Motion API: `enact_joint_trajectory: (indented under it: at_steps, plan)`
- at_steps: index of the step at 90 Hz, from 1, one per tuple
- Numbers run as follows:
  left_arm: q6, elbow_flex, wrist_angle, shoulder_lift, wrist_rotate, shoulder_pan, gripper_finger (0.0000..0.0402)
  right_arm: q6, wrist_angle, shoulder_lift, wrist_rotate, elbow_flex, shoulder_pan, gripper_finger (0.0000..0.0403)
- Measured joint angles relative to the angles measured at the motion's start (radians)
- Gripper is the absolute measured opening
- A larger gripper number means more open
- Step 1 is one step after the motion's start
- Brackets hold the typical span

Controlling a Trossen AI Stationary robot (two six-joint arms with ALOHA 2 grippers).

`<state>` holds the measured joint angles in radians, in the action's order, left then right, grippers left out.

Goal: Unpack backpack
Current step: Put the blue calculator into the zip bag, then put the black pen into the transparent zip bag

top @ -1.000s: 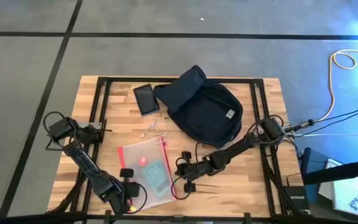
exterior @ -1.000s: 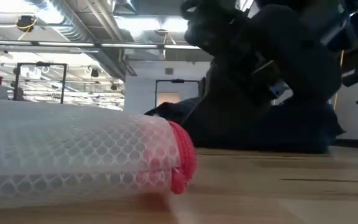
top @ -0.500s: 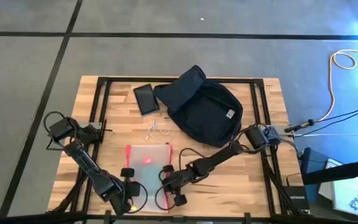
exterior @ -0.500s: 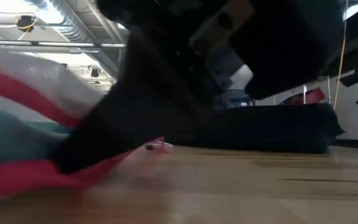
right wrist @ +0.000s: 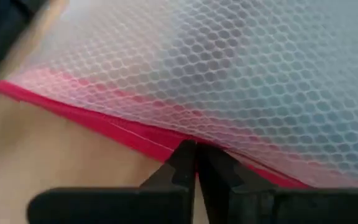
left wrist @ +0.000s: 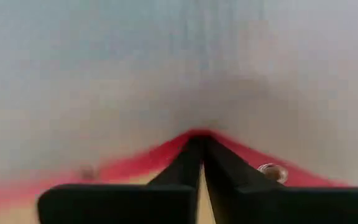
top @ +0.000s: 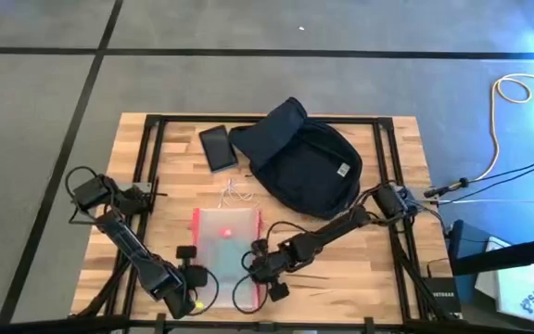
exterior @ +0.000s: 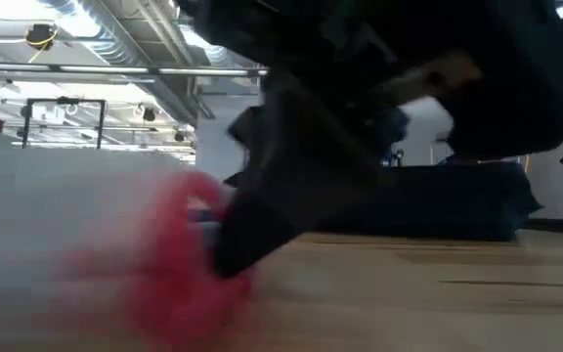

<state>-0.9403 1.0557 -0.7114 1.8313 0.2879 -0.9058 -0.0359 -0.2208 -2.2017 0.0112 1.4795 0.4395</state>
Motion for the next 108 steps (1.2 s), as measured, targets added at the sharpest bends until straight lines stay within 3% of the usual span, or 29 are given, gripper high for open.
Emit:
enact_joint_trajectory:
  at_steps: [5, 14, 24, 36, 56, 70, 84, 108]
  plan:
    - [-0.073, 0.006, -0.035, -0.001, -0.049, 0.0, 0.0, -0.001, -0.072, 0.021, -0.031, 0.0, 0.007, 0.0]
    - [-0.039, 0.026, -0.017, -0.003, -0.117, -0.011, 0.0, -0.011, -0.183, 0.054, -0.076, -0.001, 0.015, 0.0]
    - [0.024, 0.075, 0.009, -0.009, -0.104, -0.033, 0.0, -0.018, -0.252, 0.069, -0.097, -0.002, 0.025, 0.0]
    - [-0.101, 0.121, -0.23, -0.037, 0.005, -0.023, 0.0, -0.035, -0.28, 0.088, -0.129, -0.002, 0.034, 0.0]
    - [-0.4, 0.128, -0.68, -0.069, 0.049, 0.052, 0.0, -0.046, -0.324, 0.103, -0.16, -0.002, 0.046, 0.0]
    - [-0.437, 0.124, -0.855, -0.075, -0.069, 0.176, 0.0003, -0.059, -0.339, 0.106, -0.11, -0.002, 0.051, 0.0]
    - [-0.208, 0.12, -0.845, -0.08, -0.067, 0.286, 0.0027, -0.049, -0.339, 0.106, -0.068, -0.002, 0.051, 0.0]
    - [0.477, -0.017, -0.86, -0.088, -0.159, 0.527, 0.0081, -0.054, -0.334, 0.106, -0.053, -0.002, 0.051, 0.0]
